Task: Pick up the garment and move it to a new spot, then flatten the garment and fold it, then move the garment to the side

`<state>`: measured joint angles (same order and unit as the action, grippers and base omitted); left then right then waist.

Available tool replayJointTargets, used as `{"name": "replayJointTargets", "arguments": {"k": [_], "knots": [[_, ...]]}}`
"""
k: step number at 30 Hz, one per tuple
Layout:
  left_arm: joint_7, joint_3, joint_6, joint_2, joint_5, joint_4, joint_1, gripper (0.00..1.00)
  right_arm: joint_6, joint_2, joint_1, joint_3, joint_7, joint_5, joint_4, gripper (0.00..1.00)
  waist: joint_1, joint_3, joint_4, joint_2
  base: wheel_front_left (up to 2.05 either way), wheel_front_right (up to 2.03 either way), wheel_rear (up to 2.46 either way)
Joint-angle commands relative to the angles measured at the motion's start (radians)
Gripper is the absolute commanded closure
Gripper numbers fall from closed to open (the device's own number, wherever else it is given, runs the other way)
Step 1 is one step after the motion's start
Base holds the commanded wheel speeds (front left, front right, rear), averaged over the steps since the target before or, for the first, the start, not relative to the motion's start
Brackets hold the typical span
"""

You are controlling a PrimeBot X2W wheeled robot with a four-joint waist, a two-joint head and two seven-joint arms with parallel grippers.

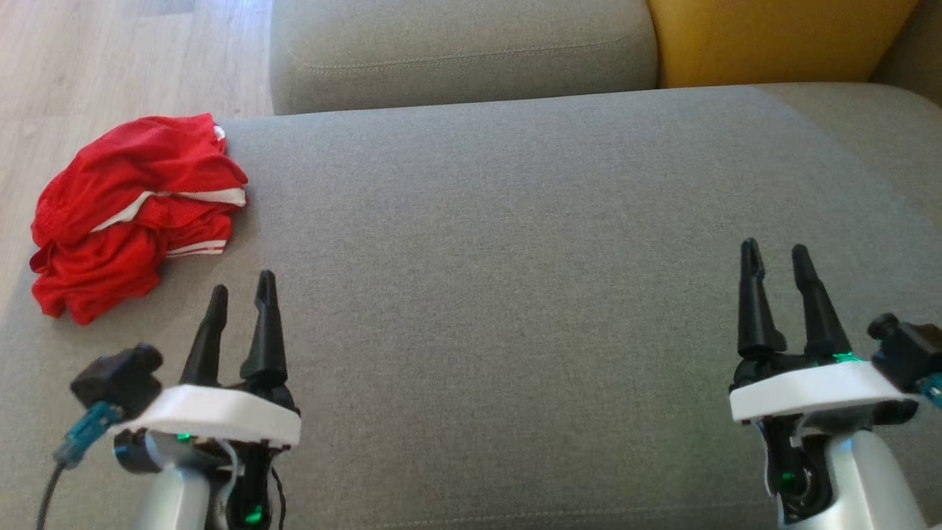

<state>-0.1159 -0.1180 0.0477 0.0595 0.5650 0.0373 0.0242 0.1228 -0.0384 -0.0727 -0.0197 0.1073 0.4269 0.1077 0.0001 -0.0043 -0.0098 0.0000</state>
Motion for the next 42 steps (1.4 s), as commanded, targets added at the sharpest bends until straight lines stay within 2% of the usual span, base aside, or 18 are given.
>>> {"name": "replayJointTargets", "arguments": {"k": [1,13,14,34,38,42], "knots": [[-0.011,0.004,0.015,0.029,-0.045,-0.034,0.037,0.00,0.005,-0.008,-0.055,-0.021,0.019,-0.043,-0.035,0.00,-0.0001,0.000,-0.001,0.0000,0.00,0.00,0.00],[-0.046,-0.177,0.190,0.137,-0.230,0.015,0.064,0.00,0.006,-0.009,-0.055,-0.047,0.048,-0.207,-0.004,0.00,-0.0001,-0.010,-0.008,0.0000,0.00,0.00,0.00],[-0.046,-0.177,0.190,0.137,-0.230,0.015,0.064,0.00,0.006,-0.009,-0.055,-0.047,0.048,-0.207,-0.004,0.00,-0.0001,-0.010,-0.008,0.0000,0.00,0.00,0.00],[-0.105,-0.407,0.406,0.248,-0.431,0.018,0.134,0.00,0.007,-0.010,-0.068,-0.060,0.110,-0.456,-0.039,0.00,-0.0001,-0.003,-0.003,0.0000,0.00,0.00,0.00],[-0.119,-0.379,0.428,0.227,-0.390,-0.036,0.124,0.00,0.007,-0.011,-0.069,-0.055,0.123,-0.457,-0.042,0.00,-0.0001,-0.001,-0.001,0.0000,0.00,0.00,0.00],[-0.131,-0.324,0.389,0.197,-0.360,-0.076,0.099,0.00,0.008,-0.011,-0.067,-0.051,0.136,-0.429,-0.027,0.00,-0.0001,-0.001,0.000,0.0000,0.00,0.00,0.00]]}}
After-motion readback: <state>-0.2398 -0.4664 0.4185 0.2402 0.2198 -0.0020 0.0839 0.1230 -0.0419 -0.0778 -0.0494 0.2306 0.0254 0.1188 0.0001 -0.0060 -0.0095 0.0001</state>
